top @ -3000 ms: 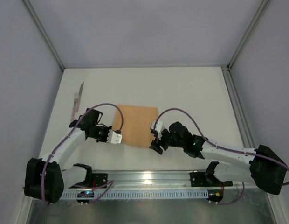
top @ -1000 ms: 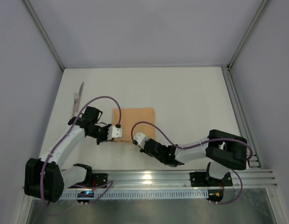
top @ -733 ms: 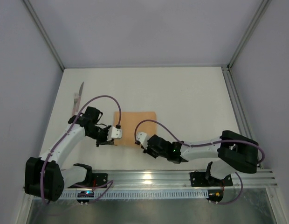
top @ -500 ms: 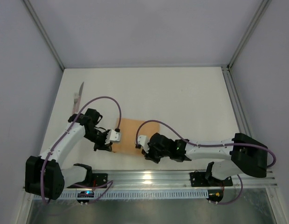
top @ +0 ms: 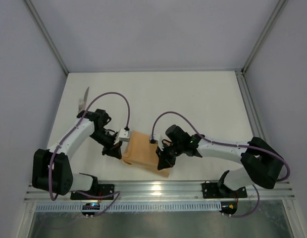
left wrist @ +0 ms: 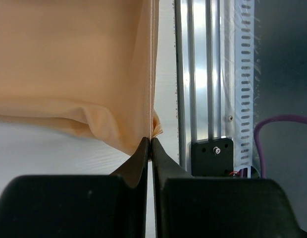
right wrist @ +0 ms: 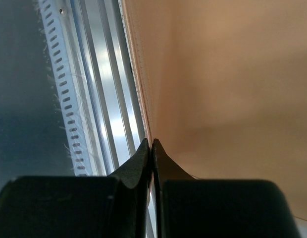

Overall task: Fold the napkin into a case and place the utensils inside
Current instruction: Fold the lower triangle-folded napkin at the center of the board.

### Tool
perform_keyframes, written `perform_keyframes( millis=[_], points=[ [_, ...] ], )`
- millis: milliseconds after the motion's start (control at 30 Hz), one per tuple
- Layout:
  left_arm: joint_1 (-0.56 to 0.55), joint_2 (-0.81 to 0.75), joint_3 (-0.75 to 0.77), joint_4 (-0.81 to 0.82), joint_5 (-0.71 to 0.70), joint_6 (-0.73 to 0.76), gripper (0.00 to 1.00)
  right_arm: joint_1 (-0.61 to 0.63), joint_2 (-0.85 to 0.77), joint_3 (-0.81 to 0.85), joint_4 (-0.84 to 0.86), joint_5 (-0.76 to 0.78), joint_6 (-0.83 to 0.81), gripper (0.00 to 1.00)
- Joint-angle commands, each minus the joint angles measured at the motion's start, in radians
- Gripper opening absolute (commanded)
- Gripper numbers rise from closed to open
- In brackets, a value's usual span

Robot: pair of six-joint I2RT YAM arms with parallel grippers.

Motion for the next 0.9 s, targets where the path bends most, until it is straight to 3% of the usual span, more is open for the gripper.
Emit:
perform_keyframes(
  millis=[0,267,600,867],
  points=[
    [0.000,0.070,0.070,-0.050,0.026,-0.086,0.00,-0.061,0.065,0.032,-0.067,-0.148,0.014,0.03],
    [0.000,0.247,0.176,0.047,-0.030,-0.259,0.00,-0.178,0.185,0.062,-0.074,-0.179,0.048,0.03],
    [0.000,0.372,0.226,0.254,-0.121,-0.511,0.04,-0.230,0.257,0.105,-0.098,-0.138,0.060,0.03],
    [0.000,0.416,0.225,0.343,-0.136,-0.566,0.20,-0.250,0.282,0.105,-0.100,-0.090,0.094,0.03]
  ],
)
